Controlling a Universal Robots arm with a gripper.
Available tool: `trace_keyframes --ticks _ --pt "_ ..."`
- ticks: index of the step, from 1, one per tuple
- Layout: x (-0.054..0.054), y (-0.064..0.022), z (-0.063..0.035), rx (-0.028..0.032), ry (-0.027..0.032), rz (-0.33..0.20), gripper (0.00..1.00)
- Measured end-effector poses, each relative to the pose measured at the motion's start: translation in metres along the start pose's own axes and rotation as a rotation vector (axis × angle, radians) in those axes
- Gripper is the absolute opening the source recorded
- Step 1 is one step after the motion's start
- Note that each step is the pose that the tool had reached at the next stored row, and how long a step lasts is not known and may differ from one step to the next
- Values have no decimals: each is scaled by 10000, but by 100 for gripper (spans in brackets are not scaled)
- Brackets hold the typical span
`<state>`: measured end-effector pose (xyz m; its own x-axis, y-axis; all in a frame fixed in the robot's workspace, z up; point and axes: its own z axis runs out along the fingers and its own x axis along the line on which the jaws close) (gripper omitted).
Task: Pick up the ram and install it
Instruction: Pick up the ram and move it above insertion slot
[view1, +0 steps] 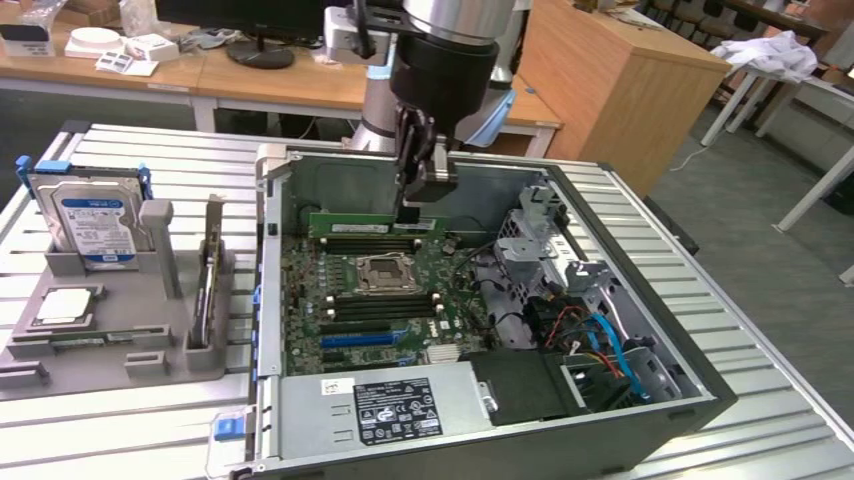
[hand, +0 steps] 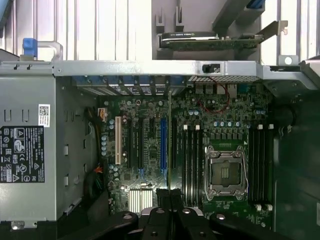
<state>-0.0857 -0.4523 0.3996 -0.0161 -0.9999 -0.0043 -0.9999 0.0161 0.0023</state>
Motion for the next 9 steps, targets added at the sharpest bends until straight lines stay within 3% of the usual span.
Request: trace_keyframes --ticks 9 --pt "-2 -131 0 0 -1 0 12"
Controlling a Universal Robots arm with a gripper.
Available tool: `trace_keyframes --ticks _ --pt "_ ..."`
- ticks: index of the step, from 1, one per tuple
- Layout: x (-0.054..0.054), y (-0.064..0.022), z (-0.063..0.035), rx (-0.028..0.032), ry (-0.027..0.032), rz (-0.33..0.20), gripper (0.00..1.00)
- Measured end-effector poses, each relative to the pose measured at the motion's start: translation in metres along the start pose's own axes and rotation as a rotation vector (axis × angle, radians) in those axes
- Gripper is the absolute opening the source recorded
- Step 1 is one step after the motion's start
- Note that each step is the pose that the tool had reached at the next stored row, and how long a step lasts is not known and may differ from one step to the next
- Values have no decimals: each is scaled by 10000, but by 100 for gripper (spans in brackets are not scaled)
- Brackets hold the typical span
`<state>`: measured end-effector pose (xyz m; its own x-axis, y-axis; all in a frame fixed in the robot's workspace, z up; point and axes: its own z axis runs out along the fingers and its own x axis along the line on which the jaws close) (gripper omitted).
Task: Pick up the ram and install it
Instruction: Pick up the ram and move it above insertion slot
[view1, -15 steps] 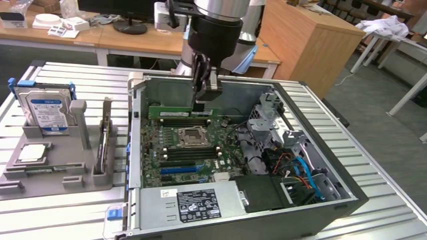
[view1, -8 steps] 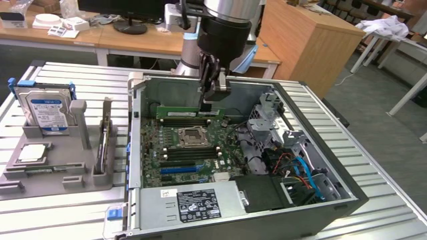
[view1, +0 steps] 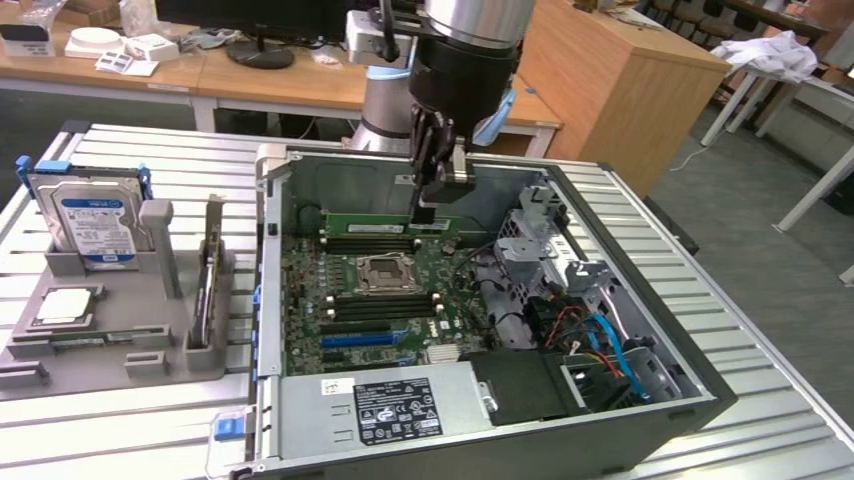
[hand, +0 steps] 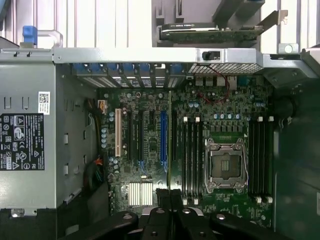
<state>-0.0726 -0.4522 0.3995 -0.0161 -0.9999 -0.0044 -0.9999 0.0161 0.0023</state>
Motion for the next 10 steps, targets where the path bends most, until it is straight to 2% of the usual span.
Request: trace_keyframes --ticks 10 --pt "-2 -102 0 0 0 0 12"
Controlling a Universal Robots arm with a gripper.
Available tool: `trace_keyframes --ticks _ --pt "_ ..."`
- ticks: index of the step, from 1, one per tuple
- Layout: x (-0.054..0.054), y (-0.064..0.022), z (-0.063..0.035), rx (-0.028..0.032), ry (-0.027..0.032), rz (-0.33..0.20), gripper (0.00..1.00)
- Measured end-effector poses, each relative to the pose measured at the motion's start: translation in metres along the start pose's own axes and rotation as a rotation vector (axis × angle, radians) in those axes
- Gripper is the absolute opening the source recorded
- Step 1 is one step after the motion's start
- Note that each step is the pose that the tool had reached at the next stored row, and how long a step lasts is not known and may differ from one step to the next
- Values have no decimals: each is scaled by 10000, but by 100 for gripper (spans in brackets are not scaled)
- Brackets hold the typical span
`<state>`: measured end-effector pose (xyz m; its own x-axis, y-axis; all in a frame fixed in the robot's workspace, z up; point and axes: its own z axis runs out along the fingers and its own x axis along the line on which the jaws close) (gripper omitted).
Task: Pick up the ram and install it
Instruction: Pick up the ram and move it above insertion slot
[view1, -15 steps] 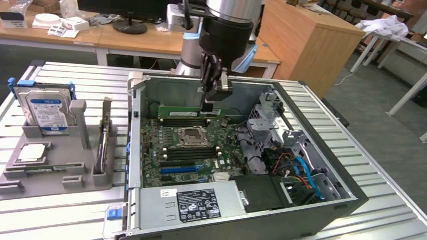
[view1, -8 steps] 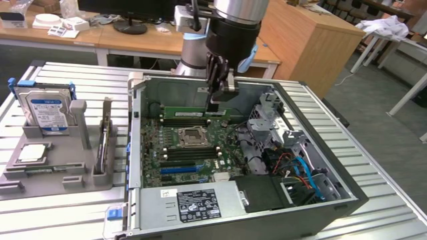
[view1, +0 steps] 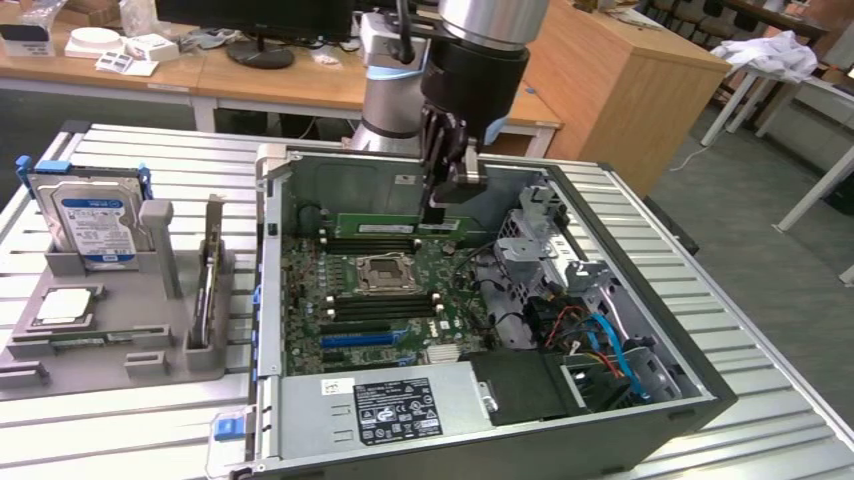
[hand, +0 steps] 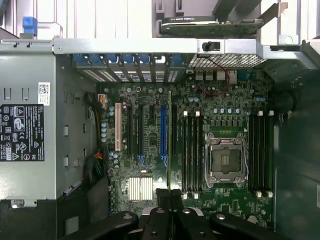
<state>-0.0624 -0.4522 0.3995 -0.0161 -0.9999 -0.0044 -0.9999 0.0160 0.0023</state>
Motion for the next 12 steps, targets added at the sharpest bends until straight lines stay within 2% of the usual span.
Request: trace_keyframes --ticks 7,12 --pt "-1 -63 0 0 0 0 12" --pt "-1 -73 0 0 0 0 12"
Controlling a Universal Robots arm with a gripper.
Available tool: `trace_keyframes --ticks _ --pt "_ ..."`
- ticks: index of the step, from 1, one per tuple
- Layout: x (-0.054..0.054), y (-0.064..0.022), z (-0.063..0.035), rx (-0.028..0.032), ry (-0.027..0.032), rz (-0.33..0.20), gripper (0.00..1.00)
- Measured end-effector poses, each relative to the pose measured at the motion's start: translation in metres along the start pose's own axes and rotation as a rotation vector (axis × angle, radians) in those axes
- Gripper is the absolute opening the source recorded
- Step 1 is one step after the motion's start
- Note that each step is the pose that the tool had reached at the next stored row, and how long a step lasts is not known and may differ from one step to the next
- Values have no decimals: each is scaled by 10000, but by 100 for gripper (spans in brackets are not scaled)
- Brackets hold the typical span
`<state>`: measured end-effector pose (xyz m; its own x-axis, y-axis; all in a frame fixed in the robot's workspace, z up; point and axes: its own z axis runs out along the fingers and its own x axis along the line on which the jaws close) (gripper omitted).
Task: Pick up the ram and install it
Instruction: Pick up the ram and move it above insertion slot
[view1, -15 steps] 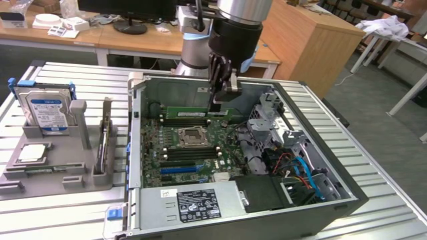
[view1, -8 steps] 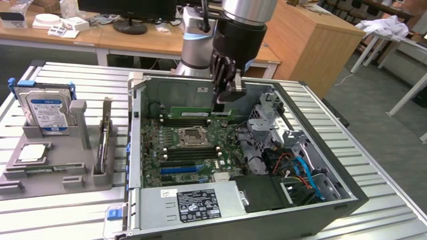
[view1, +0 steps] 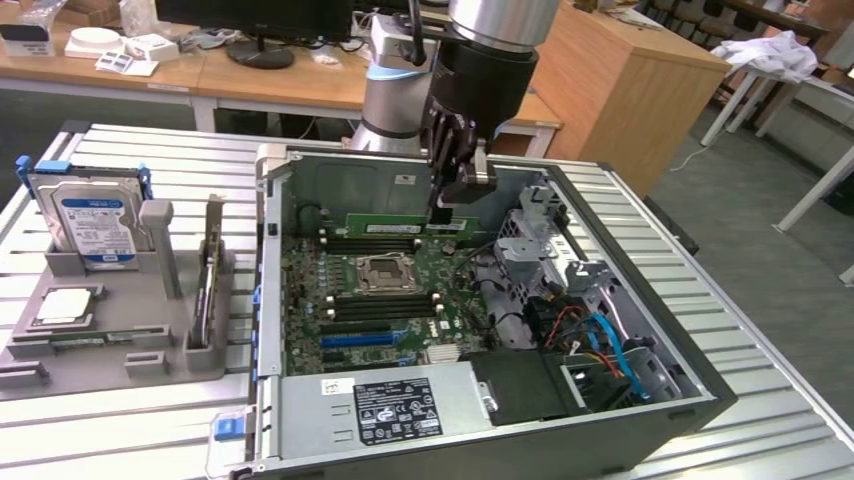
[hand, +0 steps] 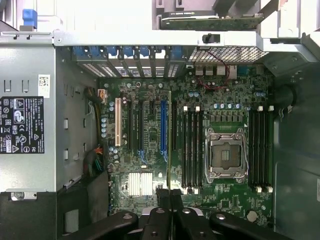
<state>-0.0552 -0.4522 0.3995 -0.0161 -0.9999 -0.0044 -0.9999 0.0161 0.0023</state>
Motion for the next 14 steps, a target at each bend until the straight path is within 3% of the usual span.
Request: trace_keyframes --ticks 14 --pt "-35 1 0 3 1 0 12"
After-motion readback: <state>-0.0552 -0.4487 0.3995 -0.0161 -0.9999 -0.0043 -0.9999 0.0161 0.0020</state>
